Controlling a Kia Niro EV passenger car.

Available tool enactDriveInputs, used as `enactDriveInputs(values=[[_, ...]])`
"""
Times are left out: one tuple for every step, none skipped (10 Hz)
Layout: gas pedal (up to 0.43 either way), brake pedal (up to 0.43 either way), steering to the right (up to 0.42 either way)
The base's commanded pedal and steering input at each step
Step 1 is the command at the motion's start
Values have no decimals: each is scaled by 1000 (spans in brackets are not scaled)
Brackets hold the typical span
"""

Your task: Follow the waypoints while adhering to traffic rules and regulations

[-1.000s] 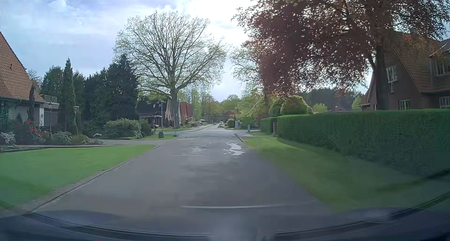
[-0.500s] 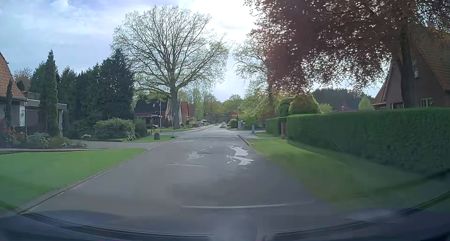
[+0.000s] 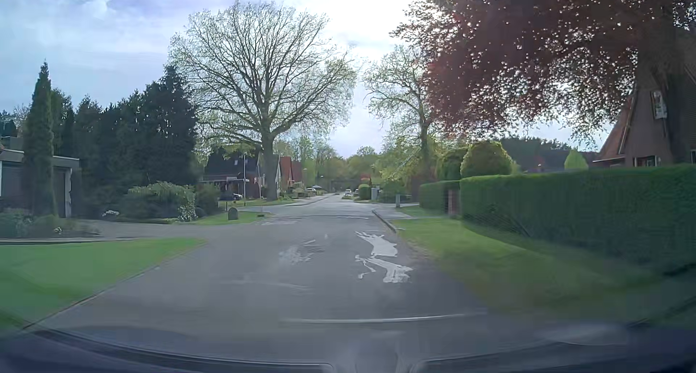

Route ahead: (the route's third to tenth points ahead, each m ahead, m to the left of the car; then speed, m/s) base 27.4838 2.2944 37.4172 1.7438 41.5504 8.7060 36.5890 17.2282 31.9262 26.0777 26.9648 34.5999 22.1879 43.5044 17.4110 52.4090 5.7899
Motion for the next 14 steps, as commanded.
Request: enactDriveInputs(values=[[8, 0, -10], [0, 0, -10], [0, 0, -10], [0, 0, -10], [0, 0, -11], [0, 6, -11], [0, 6, -11], [0, 0, -11], [0, 0, -11], [0, 12, -11], [0, 12, -11], [0, 6, -10], [0, 6, -8], [0, 0, -5]])
